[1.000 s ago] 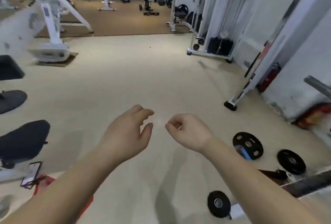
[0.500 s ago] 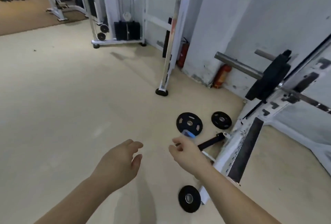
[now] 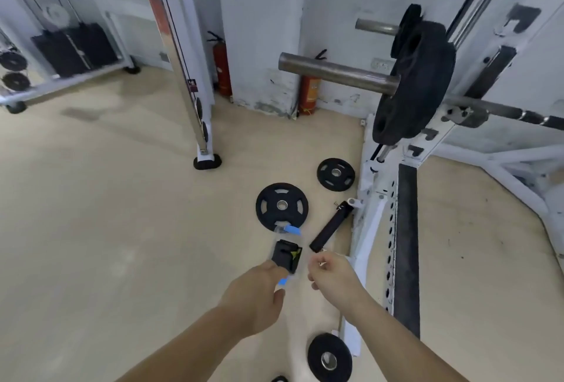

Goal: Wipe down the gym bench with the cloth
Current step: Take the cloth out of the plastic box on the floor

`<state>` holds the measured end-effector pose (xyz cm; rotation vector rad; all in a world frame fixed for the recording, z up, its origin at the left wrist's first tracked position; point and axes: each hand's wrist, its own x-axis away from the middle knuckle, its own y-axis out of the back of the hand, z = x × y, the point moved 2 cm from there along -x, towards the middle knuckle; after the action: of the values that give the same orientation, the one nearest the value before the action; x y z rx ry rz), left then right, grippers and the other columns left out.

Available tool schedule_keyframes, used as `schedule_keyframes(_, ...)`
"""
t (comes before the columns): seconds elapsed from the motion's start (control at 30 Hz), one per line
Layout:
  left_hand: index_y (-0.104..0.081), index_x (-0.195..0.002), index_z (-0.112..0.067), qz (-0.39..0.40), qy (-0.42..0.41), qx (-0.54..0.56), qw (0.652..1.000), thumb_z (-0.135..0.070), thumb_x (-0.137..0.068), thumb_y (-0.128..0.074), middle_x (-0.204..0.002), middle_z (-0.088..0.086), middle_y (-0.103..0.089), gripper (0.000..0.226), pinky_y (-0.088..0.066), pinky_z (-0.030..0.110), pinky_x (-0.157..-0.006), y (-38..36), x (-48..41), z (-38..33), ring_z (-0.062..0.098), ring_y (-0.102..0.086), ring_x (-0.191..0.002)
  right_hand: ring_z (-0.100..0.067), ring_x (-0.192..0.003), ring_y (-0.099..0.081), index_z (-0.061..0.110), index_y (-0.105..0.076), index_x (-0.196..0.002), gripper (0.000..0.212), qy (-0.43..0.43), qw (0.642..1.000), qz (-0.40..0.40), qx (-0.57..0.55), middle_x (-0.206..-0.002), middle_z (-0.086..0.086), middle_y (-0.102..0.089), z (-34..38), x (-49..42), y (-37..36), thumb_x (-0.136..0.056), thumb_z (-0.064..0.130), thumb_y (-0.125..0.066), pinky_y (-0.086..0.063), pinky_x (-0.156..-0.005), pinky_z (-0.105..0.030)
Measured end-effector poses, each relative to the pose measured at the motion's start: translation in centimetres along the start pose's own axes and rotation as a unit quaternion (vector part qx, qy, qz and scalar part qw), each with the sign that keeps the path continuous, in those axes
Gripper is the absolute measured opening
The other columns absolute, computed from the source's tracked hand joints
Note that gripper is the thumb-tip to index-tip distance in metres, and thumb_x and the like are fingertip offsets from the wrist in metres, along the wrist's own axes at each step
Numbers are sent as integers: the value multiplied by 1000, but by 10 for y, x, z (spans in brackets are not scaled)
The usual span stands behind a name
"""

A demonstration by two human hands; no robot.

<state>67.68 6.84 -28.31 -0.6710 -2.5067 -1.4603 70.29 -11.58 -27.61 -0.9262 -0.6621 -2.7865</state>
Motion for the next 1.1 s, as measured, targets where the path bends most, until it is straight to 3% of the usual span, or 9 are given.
schedule_keyframes(0.13, -51, -145, -25, 40, 11, -6, 999, -25, -99, -49, -140, -8, -51, 46, -50, 30, -99, -27, -82, 53, 16, -60, -117, -19, -77, -64, 18, -69, -97, 18, -61, 996, -24, -54, -102, -16, -73, -22, -83, -9, -101, 25, -53, -48, -65, -24)
schedule_keyframes(0.33, -54, -138, -18, 75, 34, -7, 997, -16, -97, -48, -138, -4, -49, 42, -52, 36, -98, -114, -213, 158, 19, -59, -115, -19, -79, -65, 22, -67, -100, 13, -150, 978, -64, -126, -106, -12, -71, -99, -224, -67, -101, 26, -54, -51, -71, -31)
schedule_keyframes(0.5, -58, -126, -12, 124, 9, -57, 991, -13, -95, -50, -131, 2, -51, 32, -52, 37, -96, -225, -351, 235, 22, -57, -111, -19, -82, -56, 19, -63, -92, 25, -173, 966, -104, -159, -92, -5, -62, -186, -353, -122, -104, 34, -48, -47, -75, -32)
schedule_keyframes(0.63, -57, -116, -12, 155, -11, -115, 981, -15, -93, -55, -127, 6, -49, 24, -53, 42, -96, -314, -458, 282, 26, -57, -110, -19, -84, -52, 18, -49, -78, 39, -172, 969, -129, -123, -84, 1, -54, -257, -450, -148, -106, 43, -37, -43, -78, -34)
schedule_keyframes(0.73, -54, -124, -12, 158, -35, -167, 973, -14, -92, -58, -131, 7, -47, 32, -52, 42, -101, -371, -526, 309, 26, -52, -120, -15, -87, -53, 25, -52, -80, 39, -148, 975, -131, -102, -84, 6, -56, -305, -499, -166, -107, 46, -34, -43, -80, -32)
schedule_keyframes(0.87, -37, -143, -12, 177, -59, -234, 954, -14, -86, -67, -139, 11, -45, 64, -50, 43, -100, -428, -578, 328, 30, -46, -129, -14, -108, -61, 23, -67, -117, 36, -77, 982, -169, -34, -112, 11, -68, -334, -537, -176, -106, 44, -39, -46, -92, -32)
schedule_keyframes(0.97, -22, -154, -12, 189, -51, -285, 938, -27, -80, -77, -141, 11, -47, 94, -46, 44, -99, -456, -582, 332, 32, -48, -126, -19, -99, -64, 26, -67, -96, 40, -113, 977, -170, -57, -100, 6, -71, -337, -549, -173, -104, 51, -36, -51, -91, -37)
schedule_keyframes(1.03, -30, -150, -11, 173, -37, -331, 927, -33, -76, -81, -139, 10, -49, 92, -43, 42, -100, -462, -584, 333, 30, -48, -124, -21, -98, -63, 25, -65, -91, 39, -140, 973, -155, -100, -96, 4, -69, -340, -546, -173, -105, 48, -37, -49, -88, -34)
schedule_keyframes(1.1, -45, -138, -13, 188, -25, -357, 915, -42, -74, -83, -132, 9, -56, 80, -42, 40, -98, -462, -587, 332, 29, -50, -119, -22, -103, -65, 18, -69, -101, 40, -151, 967, -136, -156, -105, -4, -72, -343, -541, -172, -106, 43, -39, -48, -83, -27)
